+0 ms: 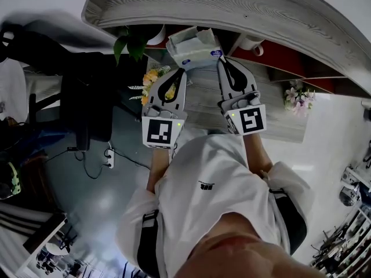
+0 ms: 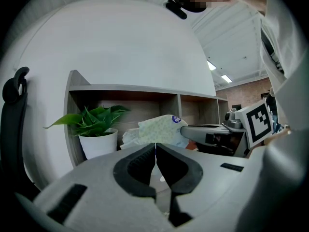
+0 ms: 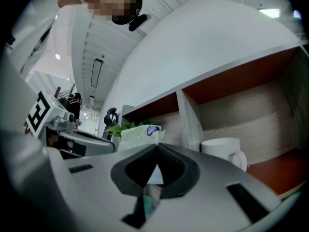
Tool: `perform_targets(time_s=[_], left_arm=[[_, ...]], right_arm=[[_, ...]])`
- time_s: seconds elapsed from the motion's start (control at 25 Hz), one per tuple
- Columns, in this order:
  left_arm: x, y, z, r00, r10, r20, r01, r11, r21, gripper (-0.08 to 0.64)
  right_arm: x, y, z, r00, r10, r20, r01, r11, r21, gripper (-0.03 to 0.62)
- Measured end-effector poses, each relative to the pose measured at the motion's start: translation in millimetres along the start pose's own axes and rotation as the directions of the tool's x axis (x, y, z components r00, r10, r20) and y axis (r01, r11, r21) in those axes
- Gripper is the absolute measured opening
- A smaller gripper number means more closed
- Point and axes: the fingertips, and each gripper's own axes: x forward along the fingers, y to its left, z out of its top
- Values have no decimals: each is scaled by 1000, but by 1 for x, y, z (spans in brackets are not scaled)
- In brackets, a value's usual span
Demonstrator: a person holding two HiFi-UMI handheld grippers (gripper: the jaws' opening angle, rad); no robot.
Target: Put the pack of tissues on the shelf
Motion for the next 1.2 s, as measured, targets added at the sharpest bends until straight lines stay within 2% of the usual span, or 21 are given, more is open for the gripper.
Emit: perform_targets(time_s=[0.4, 0.8, 1.0, 1.2], left_arm=[[27, 16, -2, 1000, -19, -14, 18, 999, -32, 32], [42, 31, -4, 1000, -29, -11, 29, 999, -34, 32], [47, 30, -3, 999, -37, -8, 37, 999, -33, 32], [46, 27, -1, 999, -36, -3, 35, 999, -31, 32]], right_arm=[[25, -6, -9, 1000, -12, -1, 12, 1000, 0, 26], [36, -15, -11, 995, -98, 19, 98, 995, -21, 26], [41, -14, -10, 993, -115, 20, 115, 993, -1, 26], [39, -15, -23, 993, -119, -10, 119, 992, -36, 28]])
